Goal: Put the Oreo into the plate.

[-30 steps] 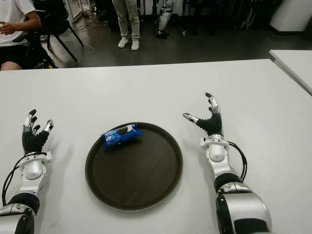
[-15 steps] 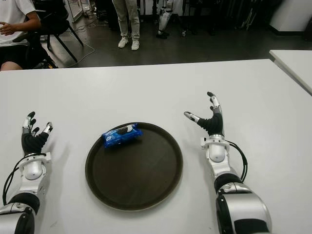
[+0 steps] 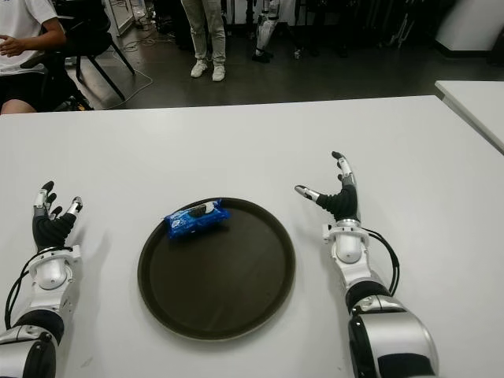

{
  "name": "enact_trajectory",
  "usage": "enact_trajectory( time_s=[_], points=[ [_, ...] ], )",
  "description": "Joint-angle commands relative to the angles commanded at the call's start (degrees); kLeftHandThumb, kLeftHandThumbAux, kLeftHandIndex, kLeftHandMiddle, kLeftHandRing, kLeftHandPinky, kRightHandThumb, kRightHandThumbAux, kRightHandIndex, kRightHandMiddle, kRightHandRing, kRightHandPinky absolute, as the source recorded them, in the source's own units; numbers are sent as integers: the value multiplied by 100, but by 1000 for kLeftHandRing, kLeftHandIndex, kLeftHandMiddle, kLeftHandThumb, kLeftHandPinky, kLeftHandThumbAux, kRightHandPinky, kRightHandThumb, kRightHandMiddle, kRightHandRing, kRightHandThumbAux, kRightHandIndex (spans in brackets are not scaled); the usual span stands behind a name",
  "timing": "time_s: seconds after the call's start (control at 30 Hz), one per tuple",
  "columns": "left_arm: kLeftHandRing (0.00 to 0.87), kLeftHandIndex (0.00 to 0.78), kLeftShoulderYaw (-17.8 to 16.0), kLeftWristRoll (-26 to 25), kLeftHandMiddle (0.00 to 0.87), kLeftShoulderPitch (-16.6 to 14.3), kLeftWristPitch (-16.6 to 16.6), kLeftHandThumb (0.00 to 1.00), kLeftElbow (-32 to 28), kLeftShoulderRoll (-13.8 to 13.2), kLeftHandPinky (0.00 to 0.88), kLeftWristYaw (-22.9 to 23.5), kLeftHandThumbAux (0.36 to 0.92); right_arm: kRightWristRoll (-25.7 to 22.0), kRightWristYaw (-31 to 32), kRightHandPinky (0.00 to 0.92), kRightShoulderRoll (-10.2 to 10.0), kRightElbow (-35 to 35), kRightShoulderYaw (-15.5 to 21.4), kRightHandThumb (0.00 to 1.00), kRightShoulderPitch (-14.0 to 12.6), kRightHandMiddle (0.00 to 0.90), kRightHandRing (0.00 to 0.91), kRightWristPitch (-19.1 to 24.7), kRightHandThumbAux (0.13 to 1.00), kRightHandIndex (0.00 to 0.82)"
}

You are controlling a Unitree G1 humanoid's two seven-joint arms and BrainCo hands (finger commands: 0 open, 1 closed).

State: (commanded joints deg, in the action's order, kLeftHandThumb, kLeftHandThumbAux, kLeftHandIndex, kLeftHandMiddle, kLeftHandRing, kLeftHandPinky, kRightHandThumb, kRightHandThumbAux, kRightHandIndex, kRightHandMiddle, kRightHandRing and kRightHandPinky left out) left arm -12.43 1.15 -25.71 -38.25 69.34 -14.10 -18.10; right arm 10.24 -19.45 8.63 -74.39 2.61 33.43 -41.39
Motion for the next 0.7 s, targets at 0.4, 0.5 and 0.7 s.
enact_trajectory(
  time_s=[0.4, 0.5, 0.7],
  points=[
    [23, 26, 33, 45, 41, -11, 29, 0, 5, -37, 27, 16, 729, 73, -83, 17, 9, -6, -13, 0, -6, 19, 0, 40, 802, 35],
    [22, 25, 39, 54, 41, -9, 23, 0, 4, -41, 24, 14, 729, 55, -45, 23, 4, -2, -1, 0, -9, 20, 0, 20, 801, 33],
    [18, 23, 60, 77, 37, -10, 12, 0, 0, -42, 18, 6, 726, 36, -5, 30, 1, 3, 15, 0, -14, 23, 0, -10, 806, 37]
  ],
)
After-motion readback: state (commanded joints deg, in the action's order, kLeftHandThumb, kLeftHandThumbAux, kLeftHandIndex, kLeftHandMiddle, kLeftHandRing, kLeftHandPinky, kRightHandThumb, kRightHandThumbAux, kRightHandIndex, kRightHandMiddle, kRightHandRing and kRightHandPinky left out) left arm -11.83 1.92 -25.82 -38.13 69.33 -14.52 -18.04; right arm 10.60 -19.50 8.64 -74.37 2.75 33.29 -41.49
